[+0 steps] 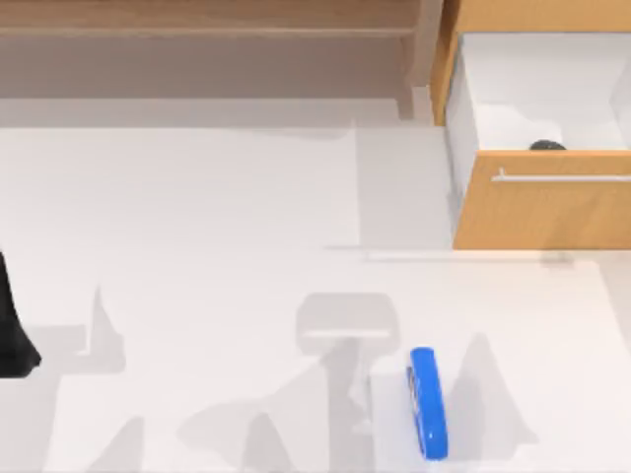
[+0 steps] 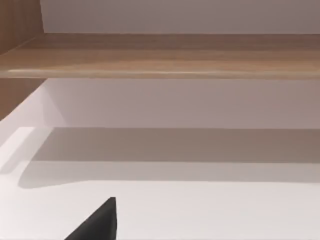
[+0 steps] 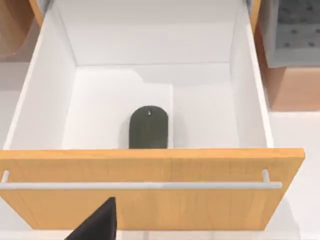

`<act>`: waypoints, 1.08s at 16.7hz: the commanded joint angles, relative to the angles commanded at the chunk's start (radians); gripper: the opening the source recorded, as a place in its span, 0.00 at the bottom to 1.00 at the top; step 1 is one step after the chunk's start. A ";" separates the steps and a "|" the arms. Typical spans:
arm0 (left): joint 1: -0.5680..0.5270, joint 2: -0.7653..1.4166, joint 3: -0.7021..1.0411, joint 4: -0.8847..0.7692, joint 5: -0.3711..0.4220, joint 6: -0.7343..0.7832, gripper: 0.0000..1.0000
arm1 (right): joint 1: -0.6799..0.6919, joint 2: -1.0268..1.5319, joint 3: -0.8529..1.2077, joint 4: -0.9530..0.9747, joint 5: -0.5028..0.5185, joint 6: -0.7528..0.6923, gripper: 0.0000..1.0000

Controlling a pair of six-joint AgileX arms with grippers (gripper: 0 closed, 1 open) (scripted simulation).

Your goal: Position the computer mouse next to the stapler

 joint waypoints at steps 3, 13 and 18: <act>0.000 0.000 0.000 0.000 0.000 0.000 1.00 | 0.013 0.255 0.219 -0.121 0.002 0.018 1.00; 0.000 0.000 0.000 0.000 0.000 0.000 1.00 | 0.069 1.014 0.888 -0.500 0.006 0.072 1.00; 0.000 0.000 0.000 0.000 0.000 0.000 1.00 | 0.087 1.341 1.173 -0.664 0.010 0.095 1.00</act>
